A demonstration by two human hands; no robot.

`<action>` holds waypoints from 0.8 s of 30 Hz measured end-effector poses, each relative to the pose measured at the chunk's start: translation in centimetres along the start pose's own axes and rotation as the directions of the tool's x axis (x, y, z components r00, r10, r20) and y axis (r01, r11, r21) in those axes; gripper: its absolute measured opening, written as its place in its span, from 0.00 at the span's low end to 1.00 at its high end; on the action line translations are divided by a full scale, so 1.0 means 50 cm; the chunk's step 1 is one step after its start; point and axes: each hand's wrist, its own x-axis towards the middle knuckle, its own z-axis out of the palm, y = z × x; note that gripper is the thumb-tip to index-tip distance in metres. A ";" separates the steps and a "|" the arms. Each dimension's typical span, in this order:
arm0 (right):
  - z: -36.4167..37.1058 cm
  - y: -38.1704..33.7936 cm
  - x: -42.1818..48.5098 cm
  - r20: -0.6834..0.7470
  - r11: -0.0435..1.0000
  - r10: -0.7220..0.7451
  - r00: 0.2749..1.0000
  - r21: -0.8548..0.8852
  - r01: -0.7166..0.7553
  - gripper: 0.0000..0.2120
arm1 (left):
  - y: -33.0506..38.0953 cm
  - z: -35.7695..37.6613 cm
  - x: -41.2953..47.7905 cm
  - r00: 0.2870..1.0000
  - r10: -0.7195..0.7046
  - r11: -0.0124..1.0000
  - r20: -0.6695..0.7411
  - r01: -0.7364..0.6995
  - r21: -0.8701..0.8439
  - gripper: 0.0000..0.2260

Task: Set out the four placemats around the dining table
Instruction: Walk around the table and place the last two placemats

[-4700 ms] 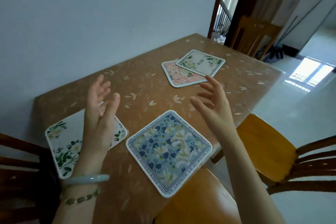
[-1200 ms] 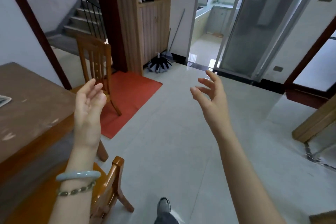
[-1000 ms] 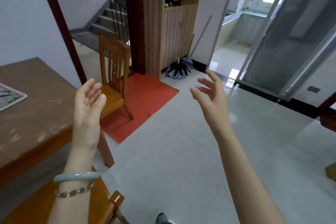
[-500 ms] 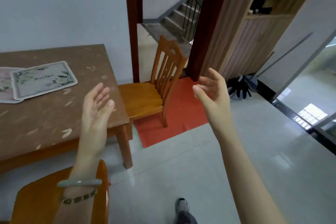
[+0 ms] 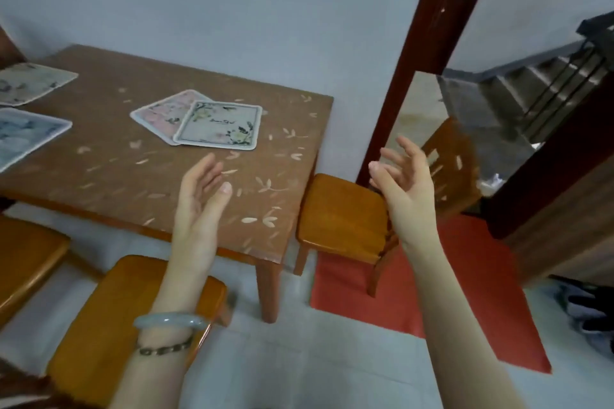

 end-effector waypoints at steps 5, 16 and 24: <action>0.067 0.036 0.095 0.163 0.998 -0.007 0.987 0.071 -0.004 0.28 | -0.009 -0.007 0.027 0.989 -0.026 0.996 -0.148 0.038 0.079 0.20; 0.260 0.099 0.323 0.332 0.991 -0.074 0.940 0.129 0.032 0.27 | -0.085 -0.028 0.205 0.937 0.004 0.989 -0.350 0.048 0.139 0.19; 0.367 0.132 0.478 0.337 0.993 -0.035 0.941 0.116 -0.004 0.27 | -0.143 -0.032 0.368 0.931 -0.042 0.985 -0.362 0.099 0.142 0.20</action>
